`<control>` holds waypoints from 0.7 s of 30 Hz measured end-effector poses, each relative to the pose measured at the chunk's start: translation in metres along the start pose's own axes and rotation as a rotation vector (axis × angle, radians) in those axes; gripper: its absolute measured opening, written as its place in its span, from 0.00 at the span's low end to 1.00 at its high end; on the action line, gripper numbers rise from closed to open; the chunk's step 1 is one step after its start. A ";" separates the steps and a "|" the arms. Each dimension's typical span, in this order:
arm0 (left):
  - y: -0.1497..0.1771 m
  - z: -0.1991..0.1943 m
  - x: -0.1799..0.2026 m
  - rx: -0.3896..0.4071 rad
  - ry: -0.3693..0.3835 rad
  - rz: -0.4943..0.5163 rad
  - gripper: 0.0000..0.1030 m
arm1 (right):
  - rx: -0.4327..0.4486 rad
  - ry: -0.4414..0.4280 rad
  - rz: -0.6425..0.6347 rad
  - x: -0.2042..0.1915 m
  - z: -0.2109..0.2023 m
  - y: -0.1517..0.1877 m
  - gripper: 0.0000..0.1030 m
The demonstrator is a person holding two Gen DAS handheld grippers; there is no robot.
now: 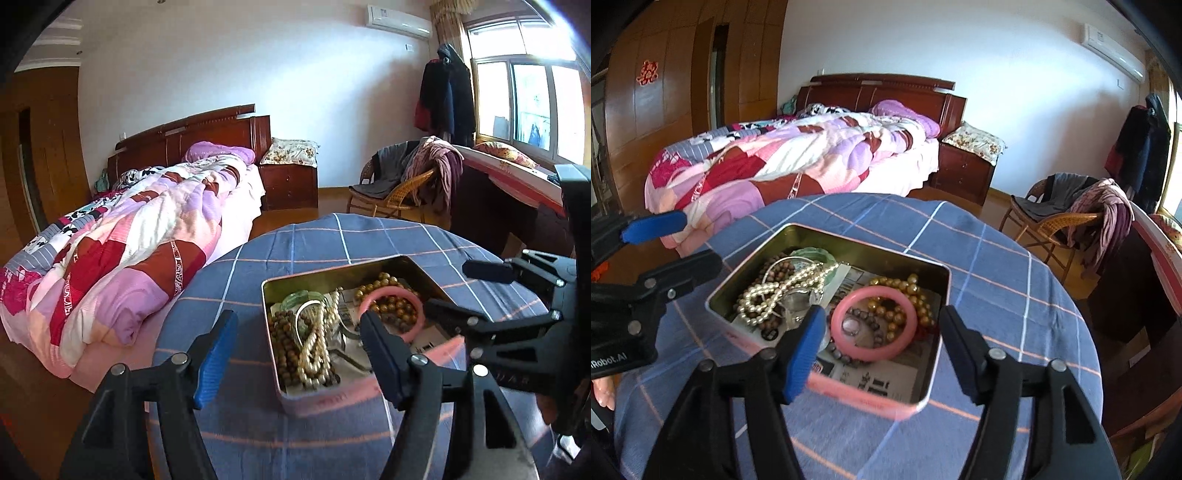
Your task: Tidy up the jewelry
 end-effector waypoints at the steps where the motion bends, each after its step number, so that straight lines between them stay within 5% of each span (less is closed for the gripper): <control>1: 0.002 -0.004 0.001 0.000 -0.004 0.002 0.67 | 0.007 0.003 0.006 0.002 -0.006 0.002 0.67; 21: 0.020 -0.042 0.029 0.022 0.025 0.020 0.68 | 0.039 0.039 0.067 0.008 -0.043 0.019 0.75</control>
Point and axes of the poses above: each gripper's, at about its wrist camera, not at the fingertips, and z roughly the way its jaws point, x to its right, y to its underside, the point moved 4 cm from there along z, roughly the way its jaws point, and after that the axes turned 6 degrees about y, right-handed, at the moved point
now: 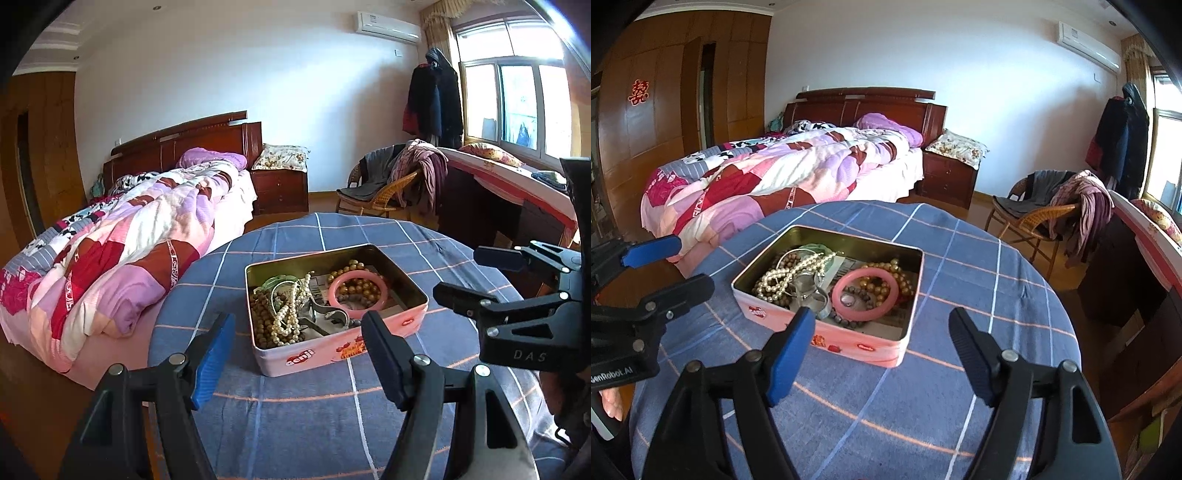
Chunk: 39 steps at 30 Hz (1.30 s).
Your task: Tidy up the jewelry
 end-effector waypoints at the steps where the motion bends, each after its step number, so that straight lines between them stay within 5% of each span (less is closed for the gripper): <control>1: 0.000 0.000 0.002 0.000 0.000 0.006 0.68 | 0.000 0.001 0.004 0.002 -0.001 0.000 0.75; 24: 0.001 -0.001 0.004 -0.017 -0.019 -0.010 0.69 | 0.025 0.008 0.022 0.008 -0.017 0.003 0.78; 28: 0.001 -0.001 0.004 -0.012 -0.050 -0.005 0.85 | 0.030 0.006 0.021 0.005 -0.019 0.002 0.78; 39: 0.001 0.000 0.004 -0.004 -0.106 0.013 0.88 | 0.031 0.002 0.021 0.003 -0.019 0.003 0.78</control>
Point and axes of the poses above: each gripper's, at about its wrist camera, not at the fingertips, and z roughly the way its jaws point, x to its right, y to its underside, the point moved 4 cm from there along z, roughly the way its jaws point, and after that the axes turned 6 degrees about y, right-handed, at the moved point
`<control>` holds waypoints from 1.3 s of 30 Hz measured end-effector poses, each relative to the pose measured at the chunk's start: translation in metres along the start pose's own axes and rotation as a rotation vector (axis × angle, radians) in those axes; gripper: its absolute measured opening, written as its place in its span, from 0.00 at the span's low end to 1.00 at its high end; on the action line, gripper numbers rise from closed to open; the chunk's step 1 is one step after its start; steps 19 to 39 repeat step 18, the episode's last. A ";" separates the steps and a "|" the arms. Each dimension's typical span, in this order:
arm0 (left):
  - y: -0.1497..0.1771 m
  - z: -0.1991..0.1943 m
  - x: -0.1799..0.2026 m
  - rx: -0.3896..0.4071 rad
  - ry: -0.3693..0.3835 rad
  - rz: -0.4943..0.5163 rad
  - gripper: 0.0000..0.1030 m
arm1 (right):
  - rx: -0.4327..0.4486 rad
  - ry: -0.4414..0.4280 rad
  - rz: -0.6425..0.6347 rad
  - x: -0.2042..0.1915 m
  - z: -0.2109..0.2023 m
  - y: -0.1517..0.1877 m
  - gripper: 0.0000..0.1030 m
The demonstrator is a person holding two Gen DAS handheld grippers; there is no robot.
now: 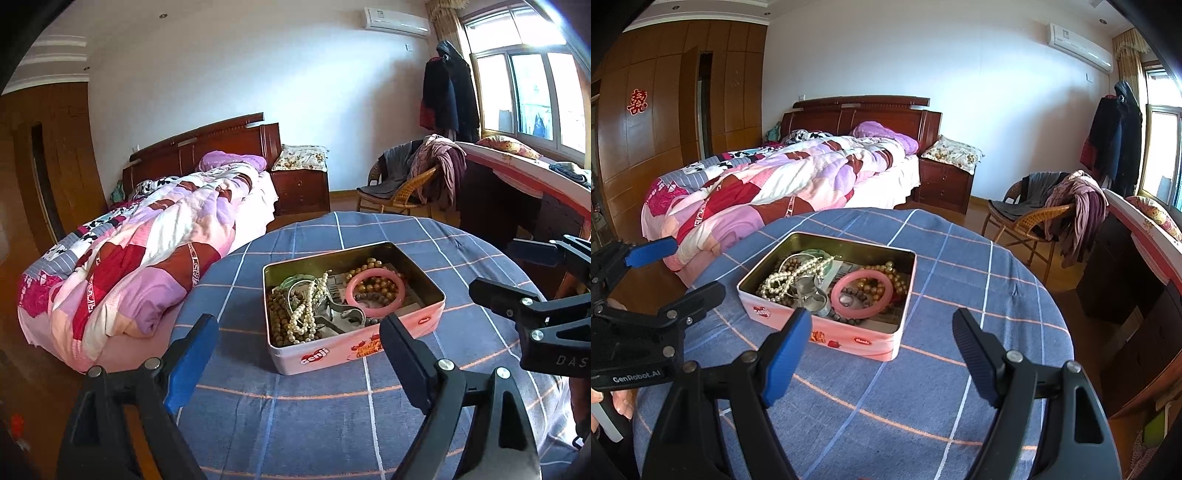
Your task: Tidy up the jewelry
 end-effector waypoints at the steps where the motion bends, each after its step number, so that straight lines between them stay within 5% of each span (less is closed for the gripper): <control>1: 0.000 0.001 -0.001 0.000 -0.010 0.000 0.89 | 0.000 0.000 0.001 0.000 0.000 0.000 0.78; 39: 0.003 0.001 -0.002 0.018 -0.033 0.013 0.92 | -0.017 0.001 0.010 0.000 0.006 0.008 0.79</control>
Point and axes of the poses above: each gripper's, at about its wrist camera, not at the fingertips, and z roughly the way its jaws point, x to its right, y to its underside, the point moved 4 cm from there along z, roughly the way its jaws point, and after that the axes turned 6 degrees about y, right-handed, at the moved point
